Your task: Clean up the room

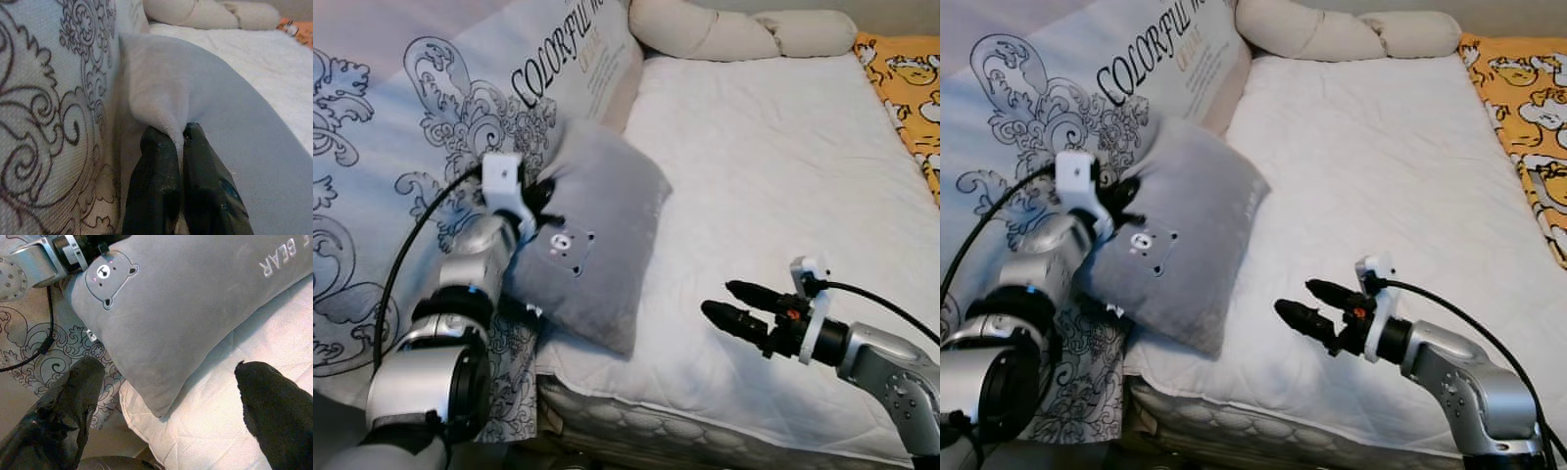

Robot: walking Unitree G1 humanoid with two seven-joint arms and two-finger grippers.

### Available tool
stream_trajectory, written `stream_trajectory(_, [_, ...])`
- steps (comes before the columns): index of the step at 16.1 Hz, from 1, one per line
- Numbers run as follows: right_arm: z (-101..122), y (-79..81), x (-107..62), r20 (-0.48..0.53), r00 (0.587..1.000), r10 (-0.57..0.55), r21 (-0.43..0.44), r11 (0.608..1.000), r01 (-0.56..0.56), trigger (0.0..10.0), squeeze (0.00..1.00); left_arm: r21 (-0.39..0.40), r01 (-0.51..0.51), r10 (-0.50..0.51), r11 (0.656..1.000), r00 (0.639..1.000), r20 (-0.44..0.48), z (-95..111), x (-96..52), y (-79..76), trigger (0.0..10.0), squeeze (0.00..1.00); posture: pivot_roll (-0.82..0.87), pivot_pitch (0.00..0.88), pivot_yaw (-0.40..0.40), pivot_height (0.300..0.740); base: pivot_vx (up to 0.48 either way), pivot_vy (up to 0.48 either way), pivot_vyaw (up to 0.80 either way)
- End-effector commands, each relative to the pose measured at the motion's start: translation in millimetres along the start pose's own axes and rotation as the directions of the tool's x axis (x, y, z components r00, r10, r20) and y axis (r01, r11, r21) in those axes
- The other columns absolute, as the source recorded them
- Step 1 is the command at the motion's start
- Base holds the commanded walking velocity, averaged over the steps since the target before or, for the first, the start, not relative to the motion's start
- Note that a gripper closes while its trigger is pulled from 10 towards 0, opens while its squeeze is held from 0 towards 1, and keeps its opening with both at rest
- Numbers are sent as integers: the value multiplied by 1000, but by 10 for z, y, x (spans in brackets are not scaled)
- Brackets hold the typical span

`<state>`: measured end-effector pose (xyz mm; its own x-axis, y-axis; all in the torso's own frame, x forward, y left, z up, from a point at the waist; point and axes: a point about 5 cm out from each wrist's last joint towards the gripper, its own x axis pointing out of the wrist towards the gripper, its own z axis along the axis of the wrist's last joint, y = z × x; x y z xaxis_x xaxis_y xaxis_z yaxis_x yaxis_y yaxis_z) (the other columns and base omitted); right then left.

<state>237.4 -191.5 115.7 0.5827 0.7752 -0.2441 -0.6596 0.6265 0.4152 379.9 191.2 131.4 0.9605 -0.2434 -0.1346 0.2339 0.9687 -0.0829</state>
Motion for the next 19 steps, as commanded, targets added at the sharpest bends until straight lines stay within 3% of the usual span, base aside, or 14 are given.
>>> stream_trajectory(1, [25,0,-1,-7,1000,-7,-29,1000,7,10000,0,67,-45,48,997,997,-52,-101,-72,130,0,0,-32,0,79,740,0,0,0])
stream_trajectory(3, [19,2,1,-11,1000,-6,-32,999,6,10000,0,112,-39,49,993,995,-85,-159,-82,128,0,0,-33,0,78,740,0,0,0])
stream_trajectory(4, [15,6,3,-15,1000,-4,-34,999,4,10000,0,187,-22,40,982,994,-98,-176,-81,115,10000,0,-34,0,77,740,0,0,0])
stream_trajectory(6, [-2,17,3,-25,1000,0,-37,999,-1,10000,0,319,-4,29,948,997,-72,-63,-55,126,10000,1000,-37,0,77,740,0,0,0])
stream_trajectory(7, [-3,18,2,-26,1000,0,-37,999,-1,10000,0,331,-1,25,944,997,-69,-44,-51,127,10000,1000,-37,0,77,740,0,0,0])
stream_trajectory(9, [-17,30,-7,-29,1000,2,-36,999,-3,10000,0,448,-47,35,893,999,37,308,6,164,10000,1000,-45,0,86,740,0,0,0])
stream_trajectory(13, [-46,71,-37,-32,999,5,-33,999,-6,10000,0,521,-100,12,848,985,170,611,20,147,10000,1000,-43,0,84,740,0,0,0])
stream_trajectory(14, [-50,86,-43,-30,1000,5,-33,999,-6,10000,0,526,-105,-12,844,977,214,722,23,122,10000,561,-43,0,85,740,0,0,0])
stream_trajectory(15, [-46,107,-44,-22,1000,-6,-36,999,5,10000,0,487,-43,-83,872,969,233,804,32,54,10000,0,-46,0,88,740,0,0,0])
stream_trajectory(16, [-55,113,-33,-20,1000,-25,-38,999,24,10000,0,442,54,-163,895,964,212,799,38,-22,10000,0,-45,0,88,740,0,0,0])
stream_trajectory(17, [-94,111,-14,-22,998,-52,-36,998,51,10000,0,413,203,-291,888,943,161,708,12,-158,10000,0,-38,0,85,740,0,0,0])
stream_trajectory(19, [-101,107,14,2,995,-103,-53,993,103,10000,0,352,322,-391,879,909,146,573,-78,-340,10000,0,-37,0,87,740,0,0,0])
